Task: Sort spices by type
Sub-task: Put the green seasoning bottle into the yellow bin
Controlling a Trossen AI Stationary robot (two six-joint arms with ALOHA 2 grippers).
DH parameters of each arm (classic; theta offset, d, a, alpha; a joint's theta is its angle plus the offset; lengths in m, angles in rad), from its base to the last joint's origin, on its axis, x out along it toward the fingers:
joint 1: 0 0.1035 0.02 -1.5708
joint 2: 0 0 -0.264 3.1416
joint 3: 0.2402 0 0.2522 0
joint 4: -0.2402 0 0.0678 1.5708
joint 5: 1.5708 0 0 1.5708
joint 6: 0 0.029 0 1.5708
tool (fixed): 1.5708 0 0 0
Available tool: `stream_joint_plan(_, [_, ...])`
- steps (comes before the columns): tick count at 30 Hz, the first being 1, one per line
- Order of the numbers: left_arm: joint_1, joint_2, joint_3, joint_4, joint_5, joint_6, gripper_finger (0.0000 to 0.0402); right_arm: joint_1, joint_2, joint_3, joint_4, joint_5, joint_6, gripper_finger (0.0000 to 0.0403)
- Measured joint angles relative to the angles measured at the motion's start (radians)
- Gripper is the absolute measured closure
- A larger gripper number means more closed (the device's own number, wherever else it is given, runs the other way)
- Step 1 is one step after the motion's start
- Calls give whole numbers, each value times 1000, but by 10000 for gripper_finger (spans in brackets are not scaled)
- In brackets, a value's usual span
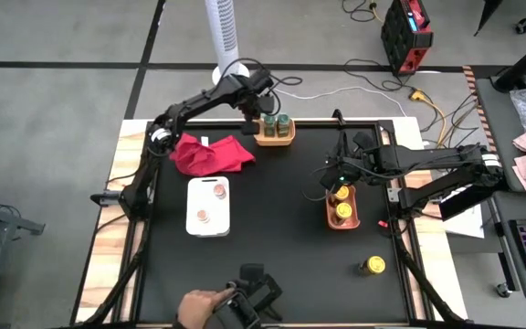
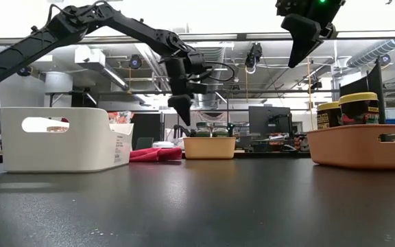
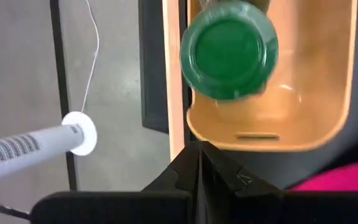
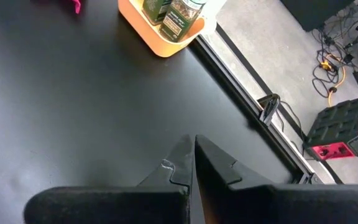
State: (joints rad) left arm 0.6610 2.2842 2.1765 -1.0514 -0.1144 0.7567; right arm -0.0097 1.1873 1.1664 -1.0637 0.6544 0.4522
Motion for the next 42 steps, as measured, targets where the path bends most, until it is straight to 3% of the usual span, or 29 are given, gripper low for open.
stream_joint_plan(2, [1, -11, 6, -18, 13, -13, 401, 0, 0, 0, 0, 0, 0, 394])
stream_joint_plan(6, [-5, -22, 24, 59, 135, -79, 401, 0, 0, 0, 0, 0, -8, 394])
stream_joint_plan(10, [-15, -13, 21, 167, 116, -156, 402, 0, 0, 0, 0, 0, -10, 394])
stream_joint_plan(17, [-30, 14, 20, 115, 124, -145, 402, 0, 0, 0, -2, 0, -12, 394])
stream_joint_plan(24, [-32, 16, 20, 74, 126, -39, 402, 0, 0, 0, -1, 0, -18, 394])
stream_joint_plan(34, [-34, 15, 35, 57, 44, 363, 402, 0, 0, 0, 5, 0, 3, 394])
stream_joint_plan(42, [-37, 9, 35, 39, 52, 376, 402, 0, 0, 0, 6, 0, 4, 394])
